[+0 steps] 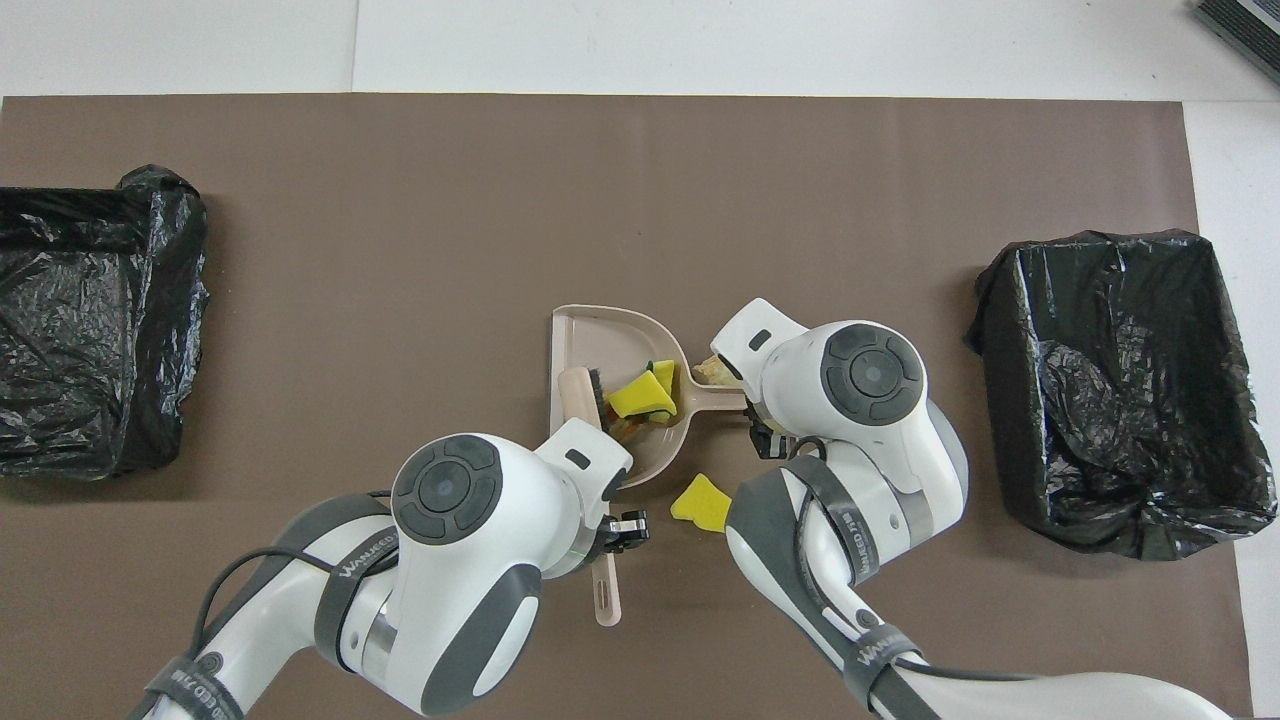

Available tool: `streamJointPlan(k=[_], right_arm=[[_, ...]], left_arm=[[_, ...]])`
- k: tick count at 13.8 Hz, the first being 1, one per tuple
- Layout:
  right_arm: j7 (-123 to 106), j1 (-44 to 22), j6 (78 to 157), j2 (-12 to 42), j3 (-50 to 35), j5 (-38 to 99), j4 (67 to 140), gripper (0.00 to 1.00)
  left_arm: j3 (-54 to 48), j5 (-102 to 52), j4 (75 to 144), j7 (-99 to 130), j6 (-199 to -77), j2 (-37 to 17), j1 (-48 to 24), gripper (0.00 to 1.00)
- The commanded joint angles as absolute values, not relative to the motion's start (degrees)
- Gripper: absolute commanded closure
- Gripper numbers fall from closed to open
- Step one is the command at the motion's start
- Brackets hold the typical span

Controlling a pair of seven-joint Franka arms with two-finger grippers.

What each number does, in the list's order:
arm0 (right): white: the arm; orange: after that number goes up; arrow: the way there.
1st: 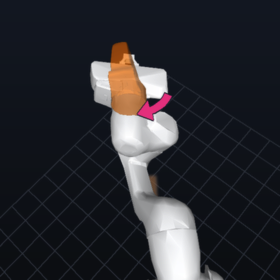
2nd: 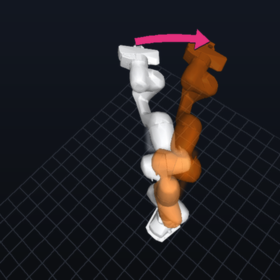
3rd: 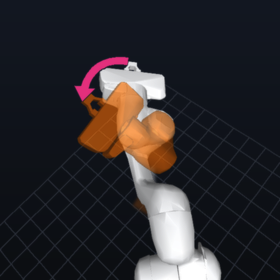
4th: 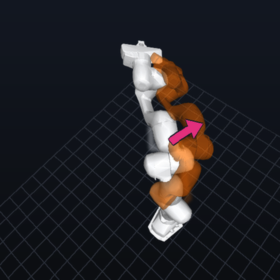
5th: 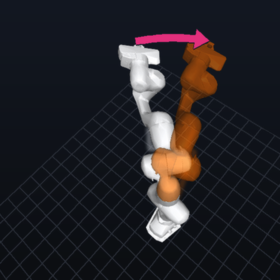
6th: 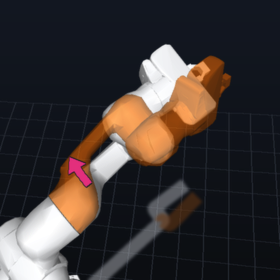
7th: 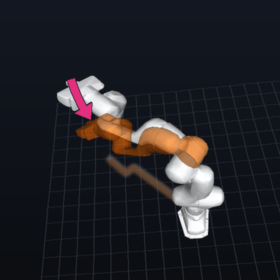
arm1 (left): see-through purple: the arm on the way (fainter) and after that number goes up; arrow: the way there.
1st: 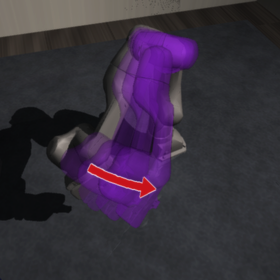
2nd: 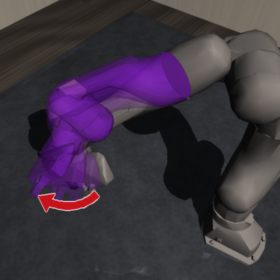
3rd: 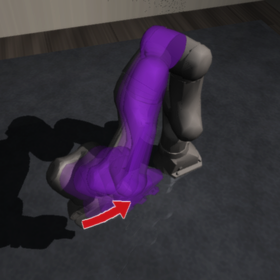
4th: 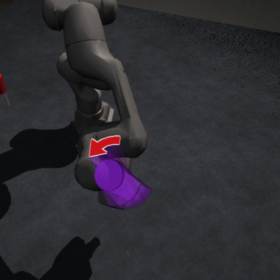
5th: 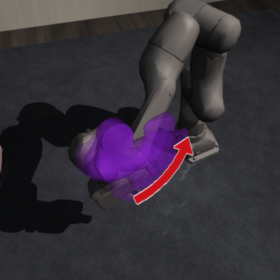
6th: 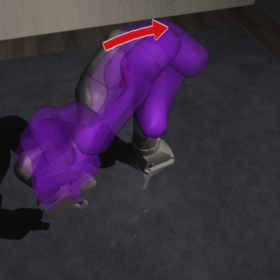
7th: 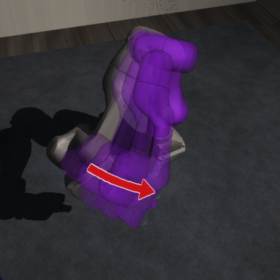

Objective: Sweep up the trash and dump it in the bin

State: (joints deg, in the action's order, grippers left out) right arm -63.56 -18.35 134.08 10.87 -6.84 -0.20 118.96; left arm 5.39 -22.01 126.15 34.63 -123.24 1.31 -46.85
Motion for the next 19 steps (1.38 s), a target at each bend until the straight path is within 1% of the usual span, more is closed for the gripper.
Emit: streamJointPlan(k=[1, 3, 5, 7, 10, 11, 13, 14, 16, 17, 19], right_arm=[[-63.11, -17.84, 135.79, 11.34, -7.21, 1.32, 118.83, 1.00], [-63.37, -17.84, 134.66, 10.47, -7.21, 1.32, 117.87, 1.00], [-63.20, -17.75, 132.90, 8.45, -7.29, 1.41, 117.69, 1.00], [-64.50, -16.97, 128.08, 6.69, -7.21, 1.41, 115.94, 1.00], [-68.46, -13.29, 121.31, 5.45, -7.21, 2.28, 112.51, 1.00], [-70.03, -11.01, 118.85, 5.36, -7.21, 3.85, 110.93, 1.00], [-75.21, -8.01, 115.50, 5.01, -6.86, 5.97, 108.12, 1.00], [-77.06, -6.00, 113.84, 4.49, -6.77, 5.89, 106.97, 1.00], [-81.71, -2.13, 110.32, 3.87, -6.68, 5.89, 104.16, 1.00], [-84.17, -0.02, 109.08, 3.43, -6.68, 5.54, 103.28, 1.00], [-86.65, 3.68, 108.37, 1.68, -6.59, 4.84, 103.18, 1.00]], left_arm=[[5.71, -22.94, 125.86, 35.07, -121.74, 3.24, -44.40, 1.00], [5.80, -22.33, 122.89, 34.89, -115.35, 6.31, -41.85, 1.00], [5.80, -20.14, 119.81, 34.55, -107.36, 8.43, -38.16, 1.00], [5.80, -14.17, 117.08, 31.40, -99.88, 10.37, -34.99, 1.00], [5.80, -12.31, 117.07, 25.76, -90.39, 13.26, -32.87, 1.00], [5.71, -12.30, 117.77, 25.67, -88.79, 14.14, -32.87, 1.00], [5.19, -12.30, 122.84, 25.66, -88.85, 18.17, -33.66, 1.00], [4.75, -12.30, 126.61, 25.66, -90.34, 21.06, -34.10, 1.00], [0.99, -12.30, 133.83, 26.10, -97.96, 26.26, -34.89, 1.00], [-0.86, -12.30, 135.08, 26.80, -99.91, 26.45, -34.89, 1.00], [-4.12, -12.30, 135.35, 29.16, -102.81, 25.41, -35.07, 1.00]])
